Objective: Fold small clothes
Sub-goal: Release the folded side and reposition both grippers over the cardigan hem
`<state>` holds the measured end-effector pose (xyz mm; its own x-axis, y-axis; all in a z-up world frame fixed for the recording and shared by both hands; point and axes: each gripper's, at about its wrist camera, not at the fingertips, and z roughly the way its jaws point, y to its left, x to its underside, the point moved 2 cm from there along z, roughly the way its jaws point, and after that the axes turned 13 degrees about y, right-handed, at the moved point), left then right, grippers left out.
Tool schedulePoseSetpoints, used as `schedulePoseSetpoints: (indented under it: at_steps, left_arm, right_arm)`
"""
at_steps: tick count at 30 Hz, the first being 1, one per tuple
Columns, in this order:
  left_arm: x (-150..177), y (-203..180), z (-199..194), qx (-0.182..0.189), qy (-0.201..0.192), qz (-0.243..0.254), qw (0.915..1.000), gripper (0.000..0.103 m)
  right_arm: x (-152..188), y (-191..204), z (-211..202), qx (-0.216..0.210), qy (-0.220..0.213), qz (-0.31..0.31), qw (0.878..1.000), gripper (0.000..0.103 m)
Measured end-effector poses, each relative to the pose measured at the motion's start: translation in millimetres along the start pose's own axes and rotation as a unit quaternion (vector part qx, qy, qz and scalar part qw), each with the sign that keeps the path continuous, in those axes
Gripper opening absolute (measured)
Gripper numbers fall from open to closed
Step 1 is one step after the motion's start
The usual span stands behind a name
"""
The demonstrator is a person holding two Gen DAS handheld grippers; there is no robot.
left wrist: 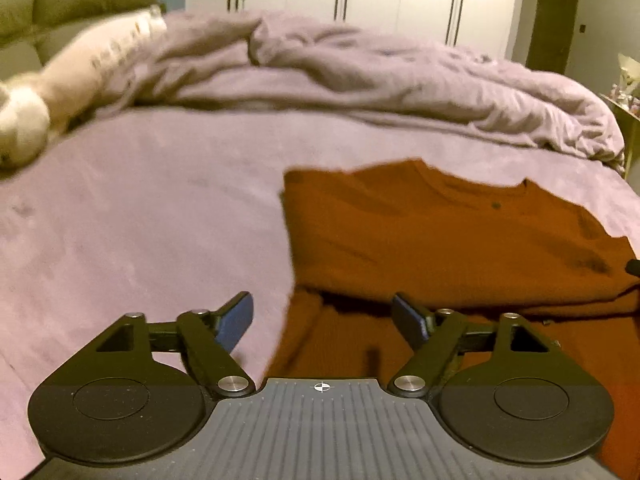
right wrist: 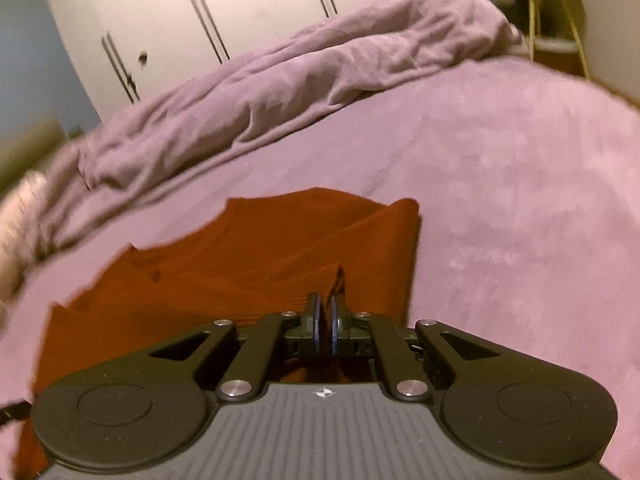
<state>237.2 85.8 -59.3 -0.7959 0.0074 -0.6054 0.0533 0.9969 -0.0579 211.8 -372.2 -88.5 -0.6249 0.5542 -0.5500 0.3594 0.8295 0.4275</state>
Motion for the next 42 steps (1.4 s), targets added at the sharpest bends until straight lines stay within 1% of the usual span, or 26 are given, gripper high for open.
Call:
schedulePoseSetpoints:
  at_steps: [2, 3, 5, 9, 10, 11, 13, 16, 17, 19, 22, 23, 25, 26, 27, 29, 30, 31, 33, 35, 36, 37, 39, 40, 41, 42]
  left_arm:
    - [-6, 3, -3, -0.001, -0.005, 0.001, 1.0, 0.088]
    - [-9, 4, -2, -0.002, -0.003, -0.001, 1.0, 0.089]
    - [-14, 4, 2, -0.003, 0.006, -0.007, 1.0, 0.089]
    - [-19, -8, 13, 0.015, 0.022, -0.007, 0.9996, 0.089]
    - [-20, -11, 14, 0.015, 0.022, -0.002, 0.9996, 0.089]
    - [-21, -16, 16, 0.012, 0.02, 0.003, 0.9997, 0.089]
    - [-24, -24, 16, 0.006, 0.015, 0.018, 0.9997, 0.089]
    - [-29, -32, 18, -0.007, 0.007, 0.031, 0.9995, 0.089]
    - [-30, -34, 20, -0.007, 0.007, 0.033, 0.9994, 0.089]
    - [-33, -36, 25, -0.008, 0.014, 0.034, 0.9993, 0.089]
    - [-37, -38, 30, -0.01, 0.022, 0.032, 0.9992, 0.089]
    - [-39, -39, 29, -0.009, 0.018, 0.032, 0.9993, 0.089]
    - [-45, -43, 28, -0.003, 0.011, 0.034, 0.9994, 0.089]
    - [-49, -47, 29, -0.002, 0.008, 0.035, 0.9994, 0.09]
    - [-53, -52, 32, 0.002, 0.005, 0.035, 0.9994, 0.09]
    - [-58, -64, 40, 0.013, 0.006, 0.039, 0.9991, 0.09]
    - [-60, -71, 46, 0.022, 0.002, 0.041, 0.9989, 0.09]
    - [-61, -76, 50, 0.032, -0.006, 0.042, 0.9986, 0.093]
    - [-61, -85, 60, 0.042, -0.026, 0.031, 0.9983, 0.095]
    - [-62, -88, 73, 0.046, -0.042, 0.009, 0.998, 0.095]
    - [-63, -90, 82, 0.046, -0.048, -0.001, 0.9978, 0.096]
    - [-64, -91, 89, 0.042, -0.047, -0.004, 0.998, 0.096]
    - [-66, -91, 112, 0.019, -0.019, 0.005, 0.9996, 0.096]
    - [-66, -89, 120, 0.009, -0.009, 0.011, 0.9999, 0.098]
    - [-65, -85, 125, 0.008, -0.014, 0.012, 0.9998, 0.099]
    - [-65, -79, 126, 0.016, -0.02, 0.005, 0.9997, 0.099]
  right_arm:
    - [0, -5, 0, -0.027, 0.008, 0.02, 0.999, 0.023]
    - [0, -6, 2, -0.036, 0.013, 0.025, 0.999, 0.026]
    - [0, -2, 4, -0.026, 0.015, 0.013, 0.999, 0.027]
    - [1, 9, 9, -0.027, 0.024, -0.011, 0.999, 0.029]
    - [1, 11, 9, -0.02, 0.023, -0.021, 0.999, 0.023]
    - [1, 15, 10, -0.01, 0.021, -0.034, 0.999, 0.005]
    - [2, 23, 5, 0.022, 0.002, -0.065, 0.998, 0.005]
    - [3, 32, -7, 0.092, -0.047, -0.109, 0.989, 0.004]
    - [3, 31, -8, 0.116, -0.055, -0.115, 0.985, 0.004]
    - [2, 25, -2, 0.15, -0.047, -0.125, 0.98, 0.005]
    - [2, 21, 7, 0.162, -0.021, -0.119, 0.979, 0.006]
    - [1, 22, 5, 0.171, -0.025, -0.114, 0.978, 0.012]
    - [-2, 29, -6, 0.184, -0.056, -0.103, 0.976, 0.014]
    - [-4, 35, -9, 0.179, -0.068, -0.105, 0.976, 0.015]
    - [-6, 44, -9, 0.156, -0.073, -0.111, 0.979, 0.015]
    - [-7, 64, -2, 0.103, -0.059, -0.123, 0.985, 0.015]
    - [-6, 77, 6, 0.065, -0.043, -0.132, 0.988, 0.015]
    - [-4, 91, 14, 0.024, -0.028, -0.14, 0.989, 0.015]
    - [1, 113, 35, -0.059, -0.006, -0.145, 0.988, 0.015]
    - [7, 127, 56, -0.109, 0.006, -0.135, 0.985, 0.015]
    - [9, 132, 67, -0.108, 0.007, -0.137, 0.985, 0.016]
    - [13, 137, 76, -0.09, 0.005, -0.151, 0.984, 0.016]
    - [19, 143, 87, -0.067, -0.006, -0.191, 0.979, 0.017]
    - [19, 141, 85, -0.071, -0.003, -0.191, 0.979, 0.017]
    - [16, 137, 84, -0.071, -0.002, -0.191, 0.979, 0.015]
    - [13, 132, 83, -0.059, -0.007, -0.197, 0.979, 0.014]
